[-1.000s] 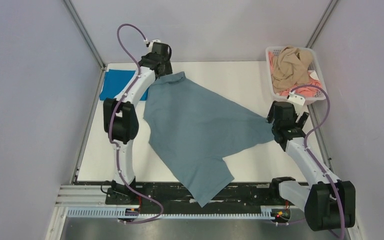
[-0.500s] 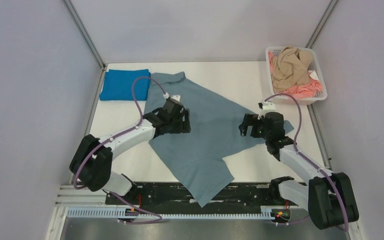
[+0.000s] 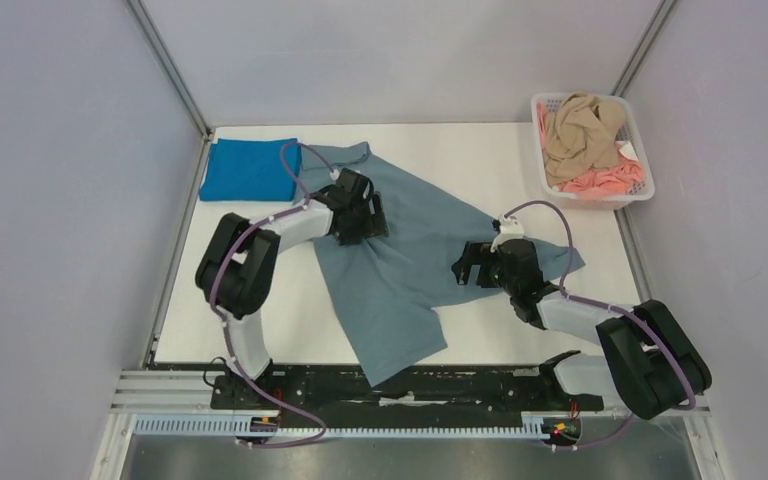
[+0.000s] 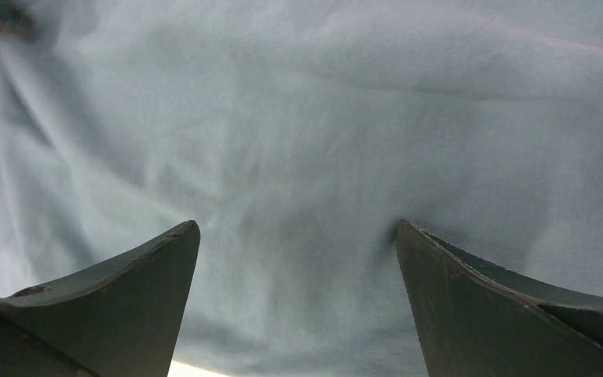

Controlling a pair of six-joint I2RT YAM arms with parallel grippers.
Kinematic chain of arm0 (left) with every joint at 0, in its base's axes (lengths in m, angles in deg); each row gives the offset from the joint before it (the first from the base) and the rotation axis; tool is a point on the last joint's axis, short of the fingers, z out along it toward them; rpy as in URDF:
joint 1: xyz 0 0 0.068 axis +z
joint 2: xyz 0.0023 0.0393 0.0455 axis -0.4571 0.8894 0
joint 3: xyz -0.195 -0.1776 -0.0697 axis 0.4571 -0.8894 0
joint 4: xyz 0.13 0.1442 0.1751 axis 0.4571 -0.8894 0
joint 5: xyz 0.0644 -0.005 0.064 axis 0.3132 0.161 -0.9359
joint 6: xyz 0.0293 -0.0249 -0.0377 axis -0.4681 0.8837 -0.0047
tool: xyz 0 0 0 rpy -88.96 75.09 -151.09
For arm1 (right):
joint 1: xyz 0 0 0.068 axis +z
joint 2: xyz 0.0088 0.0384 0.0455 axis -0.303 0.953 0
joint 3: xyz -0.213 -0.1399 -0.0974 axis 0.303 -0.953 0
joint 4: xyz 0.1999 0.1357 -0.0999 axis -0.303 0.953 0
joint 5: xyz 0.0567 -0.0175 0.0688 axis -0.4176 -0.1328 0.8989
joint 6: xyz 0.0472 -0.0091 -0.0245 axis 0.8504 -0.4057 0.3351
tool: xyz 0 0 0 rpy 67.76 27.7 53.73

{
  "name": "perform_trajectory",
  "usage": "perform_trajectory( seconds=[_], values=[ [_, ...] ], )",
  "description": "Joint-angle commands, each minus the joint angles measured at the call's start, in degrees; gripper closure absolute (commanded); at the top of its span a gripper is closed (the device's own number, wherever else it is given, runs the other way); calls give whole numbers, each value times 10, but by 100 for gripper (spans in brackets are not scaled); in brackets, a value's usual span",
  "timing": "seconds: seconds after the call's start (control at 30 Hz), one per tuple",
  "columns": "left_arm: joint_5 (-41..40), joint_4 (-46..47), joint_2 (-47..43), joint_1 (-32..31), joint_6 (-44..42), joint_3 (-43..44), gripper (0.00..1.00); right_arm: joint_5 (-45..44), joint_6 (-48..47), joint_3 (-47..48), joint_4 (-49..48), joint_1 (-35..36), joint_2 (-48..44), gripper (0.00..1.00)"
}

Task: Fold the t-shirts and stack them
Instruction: Flatten out the tshirt

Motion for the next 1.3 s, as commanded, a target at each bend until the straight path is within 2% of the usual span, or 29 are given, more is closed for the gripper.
perform_trajectory(
  seconds=[0.0,0.23,0.37,0.47,0.6,0.77,0.9,1.07,1.17,1.27],
  values=[
    [17,-49,121,30,6,120,16,-19,59,-21,-9,44,8,2],
    [42,-150,289,66,-4,397,16,-19,63,25,-20,133,66,2],
    [33,-176,329,82,-16,491,15,-40,47,80,12,182,111,2],
    [53,-201,318,86,-32,514,15,-112,42,118,81,183,90,2],
    [24,-200,216,70,-69,424,15,-215,45,107,111,182,-23,2],
    [-7,-109,-23,50,-65,185,15,-283,61,66,168,177,-150,2],
    [-75,-82,-215,38,-20,-6,14,-355,97,26,219,167,-219,2],
    [-150,-147,-387,27,68,-180,14,-385,99,-2,249,158,-271,2],
    [-188,-212,-454,26,113,-233,14,-391,99,-2,261,156,-279,2],
    [-183,-233,-495,26,137,-269,15,-392,97,-3,262,155,-276,2]
  ],
)
